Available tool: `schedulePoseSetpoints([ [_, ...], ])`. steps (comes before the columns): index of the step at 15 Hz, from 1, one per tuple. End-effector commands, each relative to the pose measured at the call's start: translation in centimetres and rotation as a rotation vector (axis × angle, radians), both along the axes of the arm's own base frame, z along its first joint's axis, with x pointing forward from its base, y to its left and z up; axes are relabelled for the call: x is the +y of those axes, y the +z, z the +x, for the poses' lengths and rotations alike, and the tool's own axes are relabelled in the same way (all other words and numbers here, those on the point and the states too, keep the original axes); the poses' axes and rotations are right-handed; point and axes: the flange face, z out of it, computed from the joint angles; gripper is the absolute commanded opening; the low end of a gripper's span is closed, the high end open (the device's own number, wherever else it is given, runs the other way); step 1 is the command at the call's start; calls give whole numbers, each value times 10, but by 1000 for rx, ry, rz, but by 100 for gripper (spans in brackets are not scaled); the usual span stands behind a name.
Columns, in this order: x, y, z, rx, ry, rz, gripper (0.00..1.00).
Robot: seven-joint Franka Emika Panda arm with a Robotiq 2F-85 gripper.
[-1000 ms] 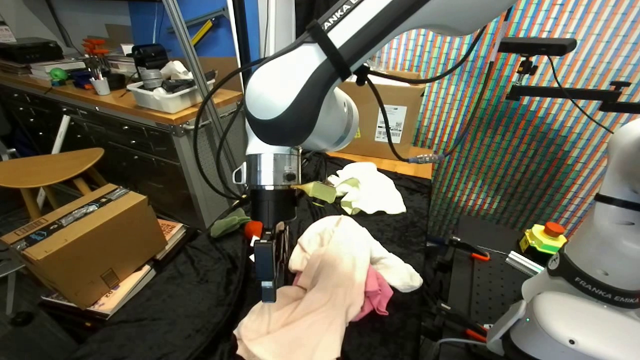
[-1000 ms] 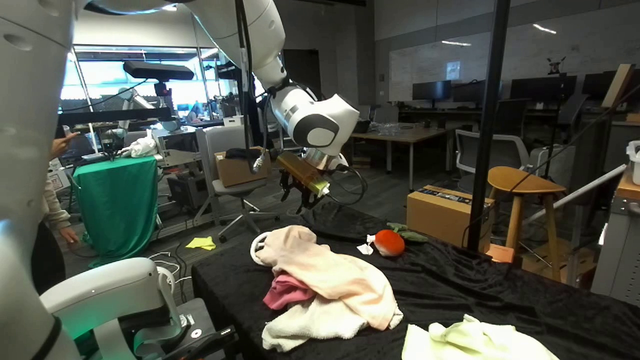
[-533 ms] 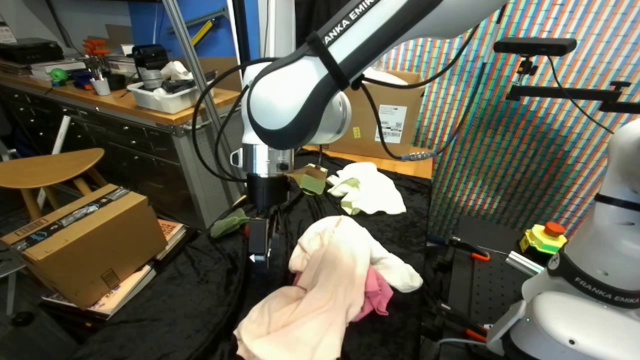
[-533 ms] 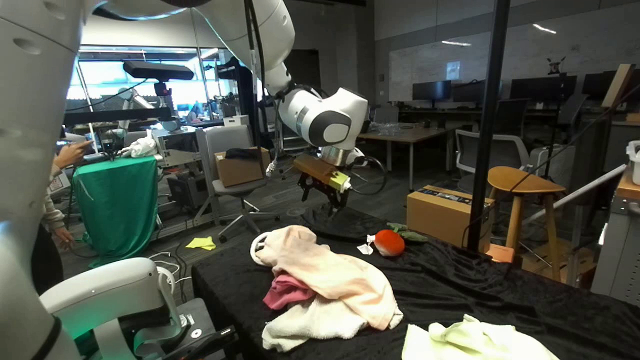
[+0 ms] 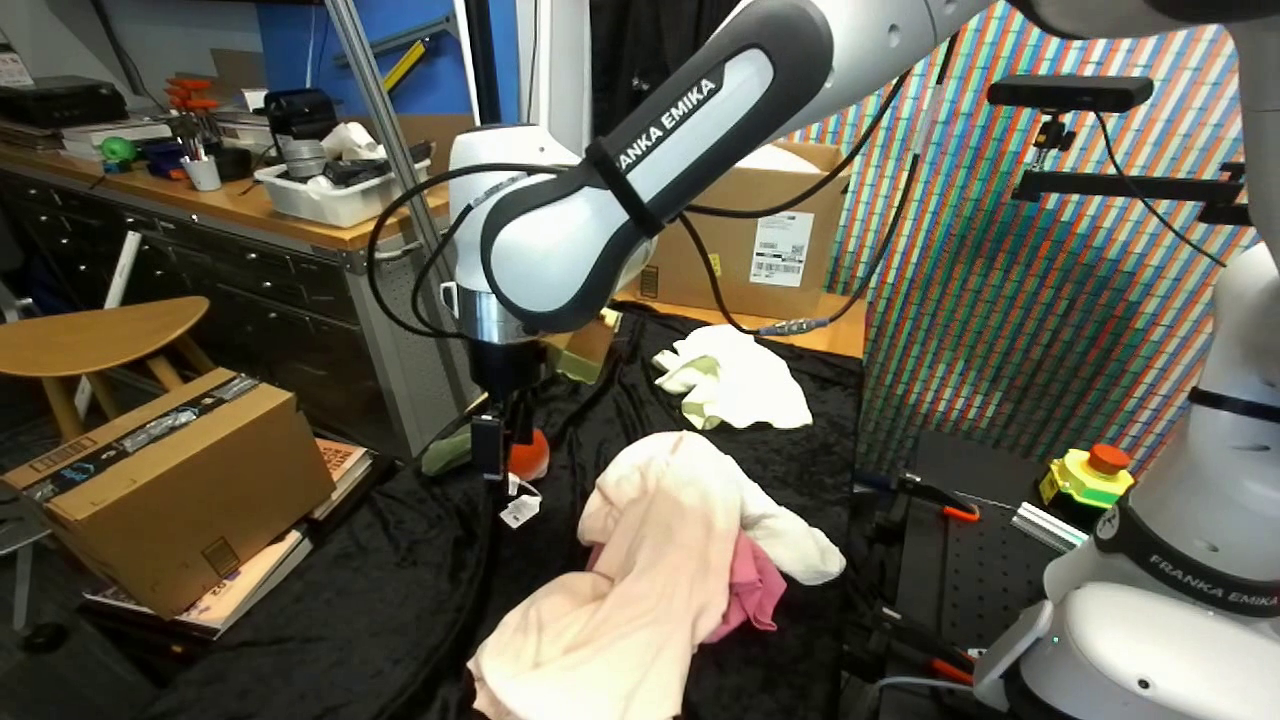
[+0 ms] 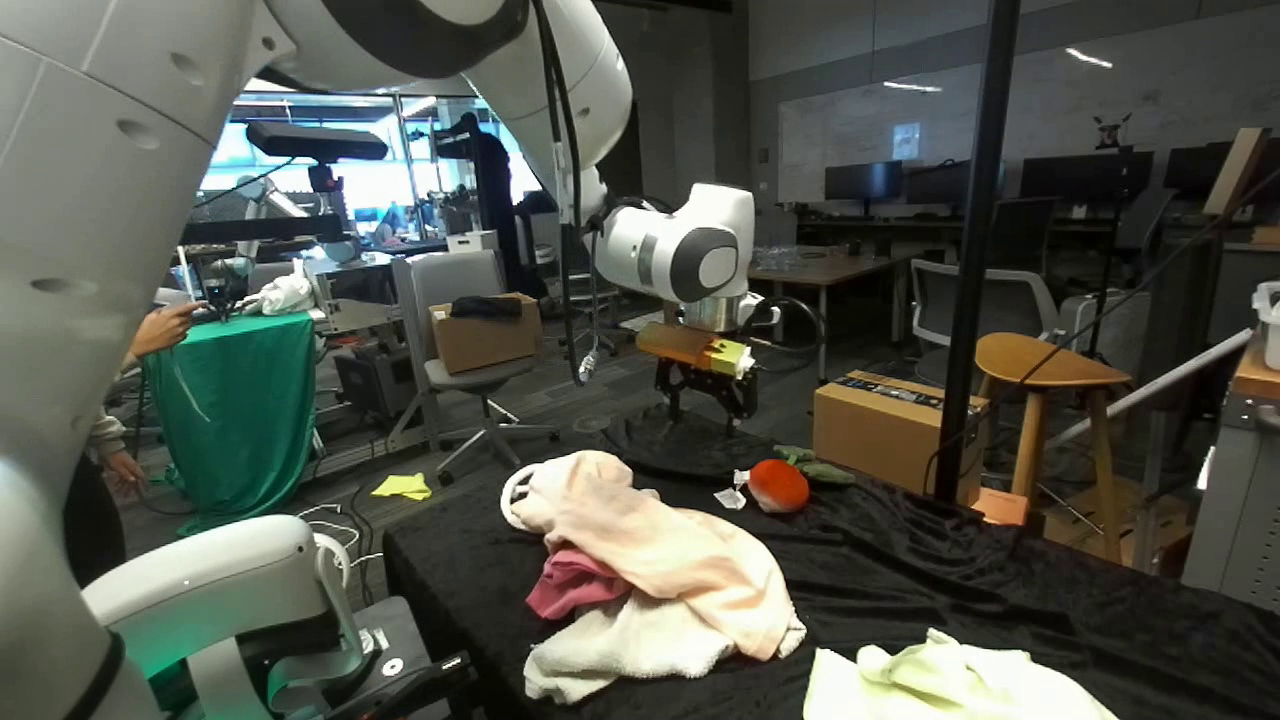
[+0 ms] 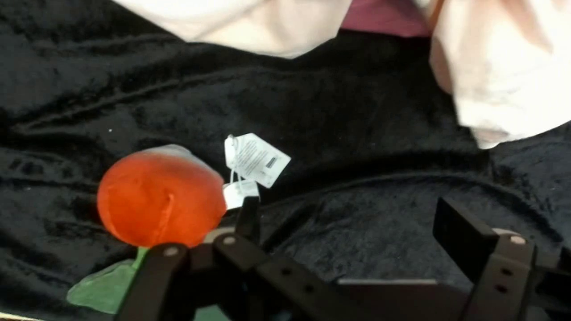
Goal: Pile the t-shirts, ropes, radish and towel together
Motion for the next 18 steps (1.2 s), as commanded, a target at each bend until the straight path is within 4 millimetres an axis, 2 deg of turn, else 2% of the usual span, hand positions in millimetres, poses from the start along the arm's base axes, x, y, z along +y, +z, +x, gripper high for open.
schedulePoseSetpoints([
  [1, -4, -10, 31, -60, -49, -38, 100],
  [10, -39, -47, 69, -98, -158, -104, 100],
  [18, -50, -69, 77, -69, -191, -167, 100],
])
